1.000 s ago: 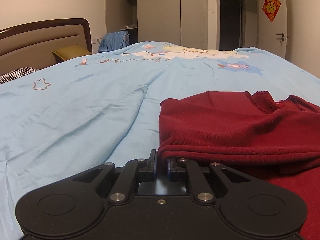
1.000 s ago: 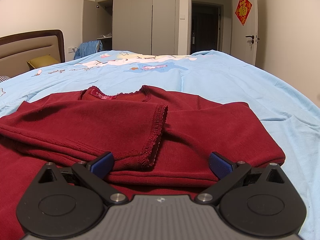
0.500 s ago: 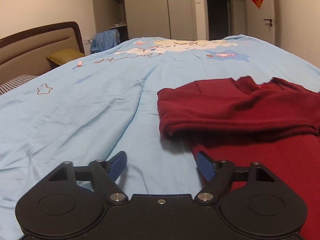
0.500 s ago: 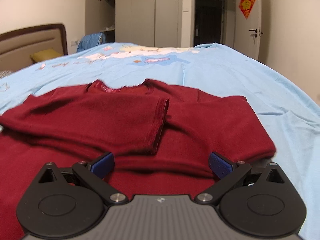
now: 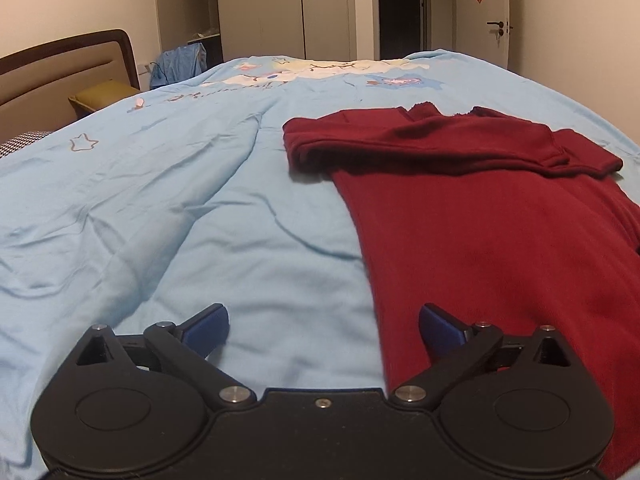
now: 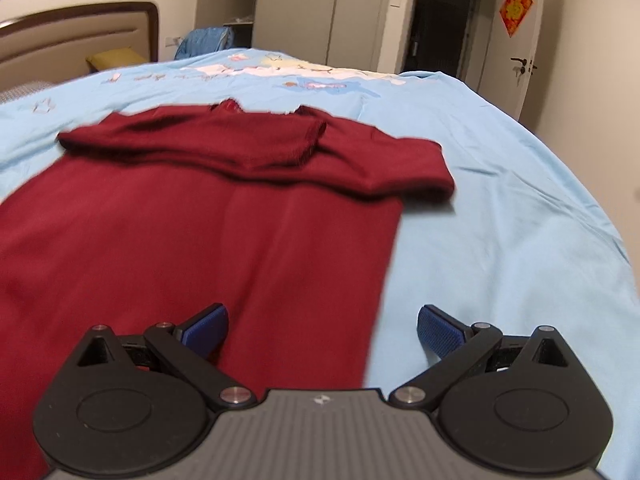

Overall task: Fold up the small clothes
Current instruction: 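Move both grippers to the sweater hem corners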

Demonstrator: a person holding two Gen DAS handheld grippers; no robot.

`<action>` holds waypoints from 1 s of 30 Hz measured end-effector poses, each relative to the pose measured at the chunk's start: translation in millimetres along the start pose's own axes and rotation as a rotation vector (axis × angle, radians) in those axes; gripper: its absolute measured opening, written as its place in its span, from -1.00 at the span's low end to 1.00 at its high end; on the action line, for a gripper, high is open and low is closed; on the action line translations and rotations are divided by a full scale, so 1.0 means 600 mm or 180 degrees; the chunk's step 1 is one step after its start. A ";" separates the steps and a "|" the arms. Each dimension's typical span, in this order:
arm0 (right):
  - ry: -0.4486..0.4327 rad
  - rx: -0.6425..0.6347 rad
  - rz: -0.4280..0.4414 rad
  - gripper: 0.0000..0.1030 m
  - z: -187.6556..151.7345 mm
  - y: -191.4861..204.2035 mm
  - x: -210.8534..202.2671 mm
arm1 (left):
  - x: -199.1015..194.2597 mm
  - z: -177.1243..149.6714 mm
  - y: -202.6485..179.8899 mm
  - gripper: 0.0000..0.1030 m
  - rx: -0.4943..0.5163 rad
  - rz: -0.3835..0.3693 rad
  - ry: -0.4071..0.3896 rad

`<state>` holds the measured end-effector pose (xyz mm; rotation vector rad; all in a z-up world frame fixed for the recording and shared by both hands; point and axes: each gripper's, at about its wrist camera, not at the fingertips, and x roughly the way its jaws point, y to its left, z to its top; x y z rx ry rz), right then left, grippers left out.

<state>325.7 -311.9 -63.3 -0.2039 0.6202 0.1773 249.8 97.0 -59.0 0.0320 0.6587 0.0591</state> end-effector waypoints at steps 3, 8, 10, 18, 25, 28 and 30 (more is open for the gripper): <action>-0.0155 -0.0142 -0.0051 1.00 -0.043 0.002 -0.042 | -0.017 -0.011 0.005 0.98 -0.0052 0.0006 0.0006; -0.0315 -0.0284 -0.0079 1.00 -0.085 0.003 -0.107 | -0.038 -0.022 -0.001 0.98 -0.0028 0.0034 -0.0018; -0.0475 -0.0424 -0.0100 1.00 -0.098 0.011 -0.137 | -0.046 -0.023 -0.006 0.98 -0.0020 0.0019 -0.0032; -0.0578 -0.1805 -0.0102 1.00 -0.165 0.094 -0.198 | -0.074 -0.029 -0.034 0.98 0.0047 -0.0124 -0.0133; -0.0610 -0.2409 -0.0454 1.00 -0.197 0.148 -0.183 | -0.099 -0.040 -0.058 0.98 0.0113 -0.0262 -0.0181; -0.0688 -0.2511 -0.0576 1.00 -0.202 0.161 -0.178 | -0.108 -0.048 -0.067 0.98 0.0154 -0.0327 -0.0192; -0.0755 -0.2548 -0.0656 0.99 -0.204 0.166 -0.173 | -0.114 -0.055 -0.074 0.98 0.0183 -0.0402 -0.0193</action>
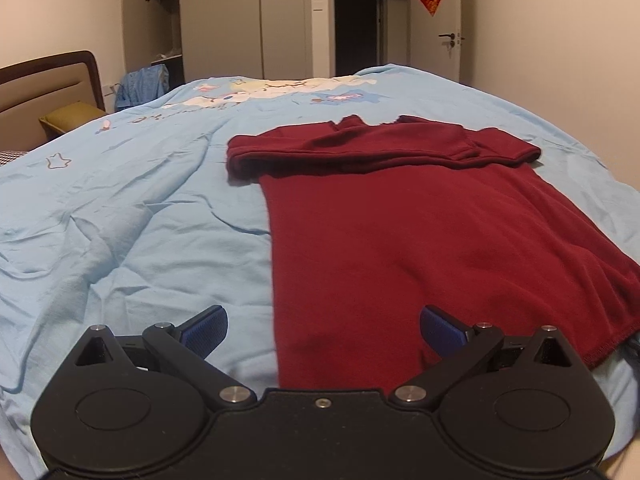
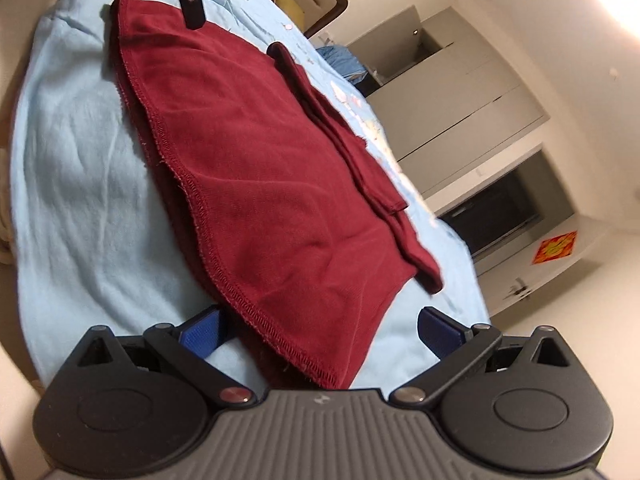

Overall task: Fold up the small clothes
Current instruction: 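Move both grippers to the sweater hem corners, then grasp the sweater hem with the right gripper while the left gripper grasps the other hem corner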

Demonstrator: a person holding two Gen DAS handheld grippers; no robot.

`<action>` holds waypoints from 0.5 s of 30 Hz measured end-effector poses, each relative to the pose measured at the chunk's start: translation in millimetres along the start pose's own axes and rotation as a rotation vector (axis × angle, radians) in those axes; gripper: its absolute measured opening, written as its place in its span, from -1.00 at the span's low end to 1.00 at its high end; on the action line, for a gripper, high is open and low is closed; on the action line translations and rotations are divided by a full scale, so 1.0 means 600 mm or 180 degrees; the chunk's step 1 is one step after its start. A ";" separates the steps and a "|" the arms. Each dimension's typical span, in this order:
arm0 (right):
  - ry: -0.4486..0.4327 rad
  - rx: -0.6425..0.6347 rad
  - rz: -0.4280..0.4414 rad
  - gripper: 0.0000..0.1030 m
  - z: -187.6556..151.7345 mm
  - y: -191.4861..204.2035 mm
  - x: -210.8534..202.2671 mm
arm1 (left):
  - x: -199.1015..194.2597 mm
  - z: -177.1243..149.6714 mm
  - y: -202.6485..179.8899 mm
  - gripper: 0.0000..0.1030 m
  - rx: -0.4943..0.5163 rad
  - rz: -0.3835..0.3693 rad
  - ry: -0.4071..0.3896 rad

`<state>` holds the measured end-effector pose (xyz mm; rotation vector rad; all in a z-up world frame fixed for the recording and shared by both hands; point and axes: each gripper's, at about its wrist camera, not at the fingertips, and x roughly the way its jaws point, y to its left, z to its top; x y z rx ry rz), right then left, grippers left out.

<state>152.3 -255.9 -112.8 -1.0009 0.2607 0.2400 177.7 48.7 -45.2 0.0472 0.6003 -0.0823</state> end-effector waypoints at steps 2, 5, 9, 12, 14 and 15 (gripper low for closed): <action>-0.0067 -0.0052 -0.0049 0.99 0.002 0.002 0.003 | -0.012 -0.007 -0.008 0.98 0.0015 -0.0107 -0.0110; -0.0275 -0.0064 -0.0022 0.83 0.003 0.000 -0.009 | -0.041 -0.015 -0.022 0.98 0.0073 -0.0378 -0.0389; -0.0483 -0.0046 0.0026 0.56 0.007 -0.006 -0.019 | -0.058 -0.022 -0.051 0.98 0.0259 -0.0593 -0.0491; -0.0524 0.0138 0.0136 0.02 0.014 -0.021 -0.024 | -0.058 -0.030 -0.075 0.98 0.0415 -0.0701 -0.0445; -0.0556 0.0341 0.0232 -0.21 0.019 -0.030 -0.040 | -0.059 -0.037 -0.090 0.98 0.0528 -0.0755 -0.0439; -0.0563 0.0426 0.0269 -0.29 0.021 -0.036 -0.043 | -0.059 -0.040 -0.098 0.98 0.0587 -0.0782 -0.0438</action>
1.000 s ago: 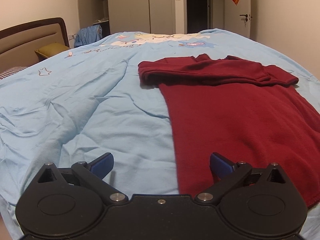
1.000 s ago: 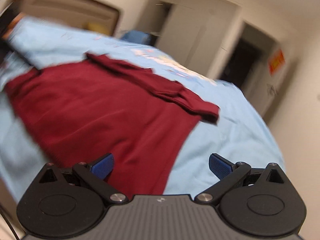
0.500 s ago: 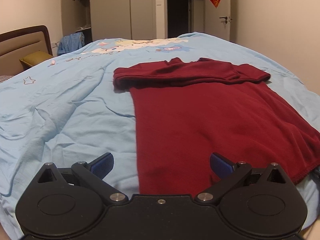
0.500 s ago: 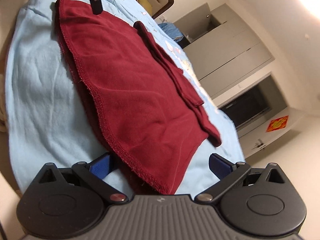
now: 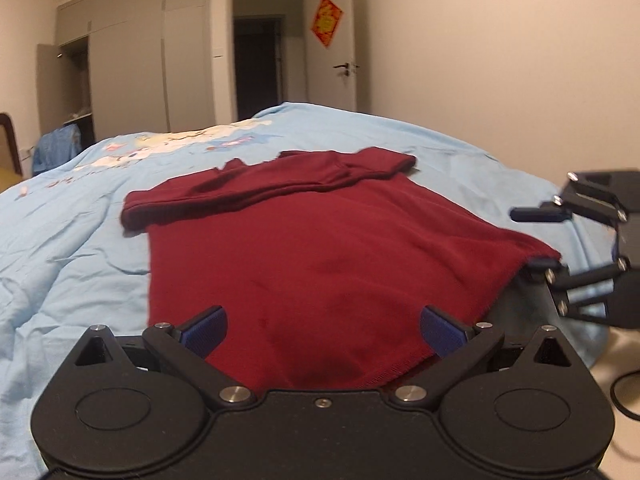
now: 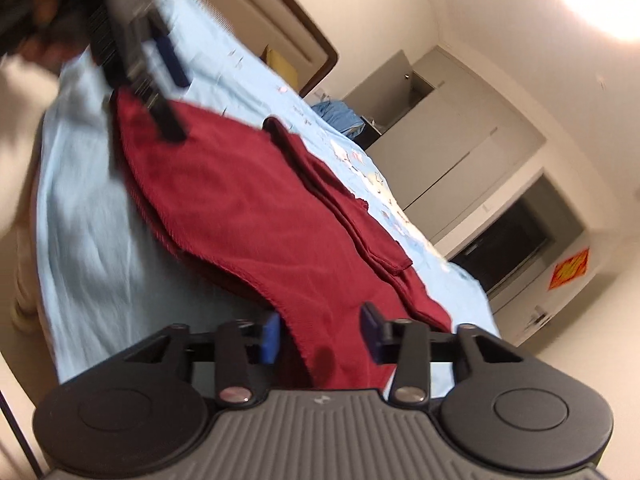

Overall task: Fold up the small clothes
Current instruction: 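Grasp the sweater hem with the right gripper while the left gripper grasps the other hem corner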

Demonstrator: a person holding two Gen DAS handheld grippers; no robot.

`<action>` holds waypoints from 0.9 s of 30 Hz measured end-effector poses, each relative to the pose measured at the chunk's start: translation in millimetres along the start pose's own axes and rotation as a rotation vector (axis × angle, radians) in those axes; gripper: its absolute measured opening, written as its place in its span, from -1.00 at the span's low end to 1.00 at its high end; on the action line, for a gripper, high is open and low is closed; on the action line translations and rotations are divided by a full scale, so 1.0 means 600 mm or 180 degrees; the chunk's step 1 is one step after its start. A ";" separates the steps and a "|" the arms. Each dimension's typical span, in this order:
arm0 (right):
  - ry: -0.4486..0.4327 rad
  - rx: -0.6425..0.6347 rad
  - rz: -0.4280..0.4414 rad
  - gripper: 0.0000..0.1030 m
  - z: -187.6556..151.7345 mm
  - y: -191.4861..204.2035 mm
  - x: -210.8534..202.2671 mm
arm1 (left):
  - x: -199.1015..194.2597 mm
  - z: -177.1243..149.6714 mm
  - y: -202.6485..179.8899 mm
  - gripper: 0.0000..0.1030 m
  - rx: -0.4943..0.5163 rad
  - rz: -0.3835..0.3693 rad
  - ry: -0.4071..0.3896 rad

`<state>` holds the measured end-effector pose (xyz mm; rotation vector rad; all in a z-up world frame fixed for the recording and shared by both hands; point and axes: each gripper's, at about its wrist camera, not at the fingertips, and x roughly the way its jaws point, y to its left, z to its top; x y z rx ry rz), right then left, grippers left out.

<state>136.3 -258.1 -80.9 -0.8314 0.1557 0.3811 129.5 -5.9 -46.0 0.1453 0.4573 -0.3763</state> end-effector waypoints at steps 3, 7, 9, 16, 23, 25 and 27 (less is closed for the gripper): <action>-0.0006 0.0338 0.0116 -0.53 0.012 -0.022 -0.003 | 0.005 -0.007 -0.026 0.98 0.0193 -0.0067 0.0031; -0.0052 0.0675 0.0187 -0.77 0.023 -0.054 -0.009 | 0.022 -0.020 -0.066 0.98 0.0591 0.0074 0.0129; -0.0065 0.0787 0.0194 -0.79 0.027 -0.070 -0.009 | 0.032 -0.025 -0.079 0.97 0.0776 0.0171 0.0182; -0.0090 0.1006 0.0185 -0.81 0.025 -0.099 -0.014 | 0.043 -0.027 -0.058 0.58 0.0894 0.0642 0.0288; -0.0035 0.1024 0.0208 -0.81 0.019 -0.089 -0.006 | 0.022 -0.036 0.006 0.31 0.0618 0.0837 0.0426; -0.0014 0.1029 0.0222 -0.81 0.016 -0.087 -0.006 | 0.015 -0.036 0.018 0.03 0.0560 0.0897 0.0401; 0.0010 0.1021 0.0243 -0.81 0.014 -0.084 -0.006 | 0.008 -0.034 0.027 -0.22 0.0518 0.0912 0.0349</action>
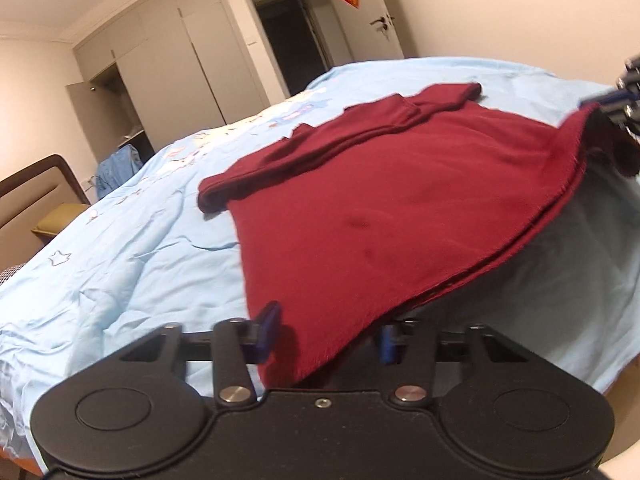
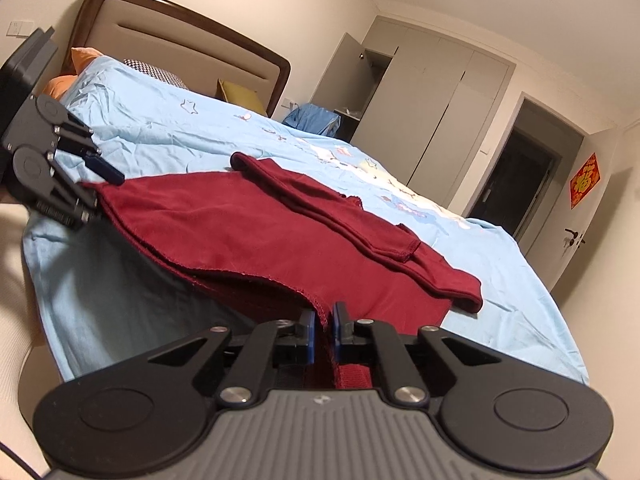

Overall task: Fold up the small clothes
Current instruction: 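Grasp the sweater hem with the right gripper while the left gripper grasps the other hem corner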

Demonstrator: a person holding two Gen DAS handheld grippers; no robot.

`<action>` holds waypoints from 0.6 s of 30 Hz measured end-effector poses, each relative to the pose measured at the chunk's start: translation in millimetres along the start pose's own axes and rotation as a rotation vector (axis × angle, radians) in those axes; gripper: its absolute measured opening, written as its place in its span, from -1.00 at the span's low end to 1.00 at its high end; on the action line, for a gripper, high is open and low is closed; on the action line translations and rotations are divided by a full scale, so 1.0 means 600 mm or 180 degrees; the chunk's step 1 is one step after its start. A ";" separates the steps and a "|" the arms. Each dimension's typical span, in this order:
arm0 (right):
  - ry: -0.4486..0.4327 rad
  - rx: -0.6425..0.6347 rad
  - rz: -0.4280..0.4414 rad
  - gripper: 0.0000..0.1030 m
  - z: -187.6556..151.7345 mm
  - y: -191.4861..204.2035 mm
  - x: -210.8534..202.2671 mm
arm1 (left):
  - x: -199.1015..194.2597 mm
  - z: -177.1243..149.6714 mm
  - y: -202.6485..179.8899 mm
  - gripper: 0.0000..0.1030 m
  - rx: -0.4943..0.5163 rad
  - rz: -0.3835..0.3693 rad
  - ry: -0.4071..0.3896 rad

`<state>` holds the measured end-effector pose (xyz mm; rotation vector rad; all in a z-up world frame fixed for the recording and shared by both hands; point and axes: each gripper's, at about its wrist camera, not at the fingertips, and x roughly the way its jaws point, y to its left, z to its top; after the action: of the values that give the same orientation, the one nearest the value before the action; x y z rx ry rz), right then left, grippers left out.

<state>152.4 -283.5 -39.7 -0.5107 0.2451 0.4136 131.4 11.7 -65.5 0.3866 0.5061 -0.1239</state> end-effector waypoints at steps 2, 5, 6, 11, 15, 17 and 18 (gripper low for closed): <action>0.0031 -0.0008 0.0030 -0.79 -0.004 0.002 0.000 | -0.003 0.002 0.007 -0.53 -0.0033 0.0009 -0.0063; 0.0086 -0.0045 0.0088 -0.52 -0.010 0.012 0.000 | -0.008 0.012 0.017 -0.65 -0.0088 0.0022 -0.0208; 0.0120 -0.0057 0.0112 -0.36 -0.012 0.016 0.001 | -0.008 0.019 0.020 -0.69 -0.0110 0.0027 -0.0263; 0.0181 -0.0153 0.0239 0.28 -0.024 0.044 -0.001 | -0.005 0.055 0.039 -0.76 -0.0222 0.0045 -0.0420; 0.0340 -0.0482 -0.0018 0.37 -0.034 0.077 0.016 | -0.005 0.082 0.053 -0.80 -0.0366 0.0037 -0.0501; 0.0373 -0.0557 -0.0230 0.28 -0.040 0.082 0.021 | -0.008 0.089 0.057 -0.81 -0.0395 0.0054 -0.0547; 0.0378 -0.0549 -0.0320 0.22 -0.042 0.081 0.020 | -0.010 0.091 0.058 -0.81 -0.0392 0.0070 -0.0566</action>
<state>138.8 -254.0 -85.2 -0.7151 0.2983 0.3081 157.9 22.7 -7.2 0.2579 0.3319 -0.1041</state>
